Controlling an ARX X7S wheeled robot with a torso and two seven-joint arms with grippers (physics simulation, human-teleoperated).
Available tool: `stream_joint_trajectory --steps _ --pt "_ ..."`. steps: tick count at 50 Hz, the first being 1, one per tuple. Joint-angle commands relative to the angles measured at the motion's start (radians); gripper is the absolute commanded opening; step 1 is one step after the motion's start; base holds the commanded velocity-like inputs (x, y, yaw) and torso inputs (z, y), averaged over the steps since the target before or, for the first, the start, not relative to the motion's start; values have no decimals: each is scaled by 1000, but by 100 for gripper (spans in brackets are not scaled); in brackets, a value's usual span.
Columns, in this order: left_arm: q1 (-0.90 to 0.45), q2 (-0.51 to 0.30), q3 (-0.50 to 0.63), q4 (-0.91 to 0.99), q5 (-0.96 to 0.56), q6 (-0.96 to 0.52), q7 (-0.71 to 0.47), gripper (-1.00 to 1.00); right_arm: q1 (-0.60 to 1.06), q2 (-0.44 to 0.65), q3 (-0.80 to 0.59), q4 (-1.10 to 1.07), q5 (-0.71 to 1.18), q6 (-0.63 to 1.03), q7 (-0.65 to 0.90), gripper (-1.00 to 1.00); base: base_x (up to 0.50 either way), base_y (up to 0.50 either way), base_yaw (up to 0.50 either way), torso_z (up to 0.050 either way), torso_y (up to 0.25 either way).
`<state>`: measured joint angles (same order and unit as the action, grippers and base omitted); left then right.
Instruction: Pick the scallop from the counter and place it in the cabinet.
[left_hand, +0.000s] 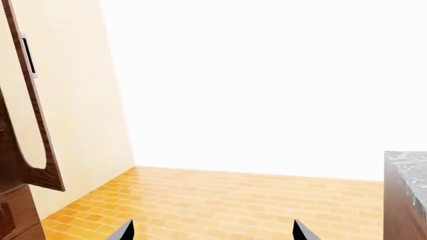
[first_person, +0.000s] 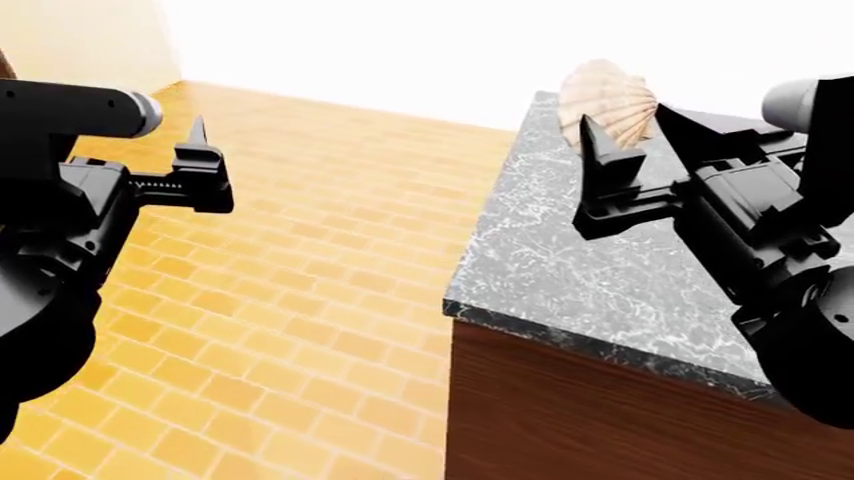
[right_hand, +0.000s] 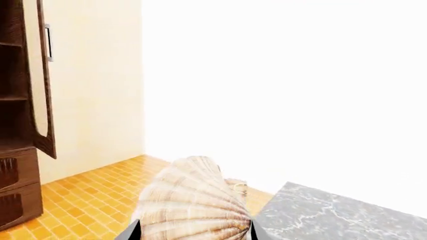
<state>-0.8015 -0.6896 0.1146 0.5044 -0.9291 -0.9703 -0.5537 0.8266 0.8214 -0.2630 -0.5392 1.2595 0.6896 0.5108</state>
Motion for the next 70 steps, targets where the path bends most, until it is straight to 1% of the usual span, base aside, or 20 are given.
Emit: stream_joint_trajectory --steps 1,19,33,70 --pt "-9 0 -1 5 -8 -8 -10 100 23 -14 -13 -1 -26 7 -21 -100 0 0 500 0 0" --pt "-7 -2 -7 15 -24 -18 -27 100 14 -10 -10 -6 -24 1 -17 -100 0 0 500 0 0" --pt "-12 -4 -9 2 -20 -11 -27 100 4 5 2 12 -17 13 33 -100 0 0 500 0 0" --pt "-18 -4 -4 3 -32 -15 -39 100 -46 -8 14 9 -22 -29 32 -100 0 0 500 0 0"
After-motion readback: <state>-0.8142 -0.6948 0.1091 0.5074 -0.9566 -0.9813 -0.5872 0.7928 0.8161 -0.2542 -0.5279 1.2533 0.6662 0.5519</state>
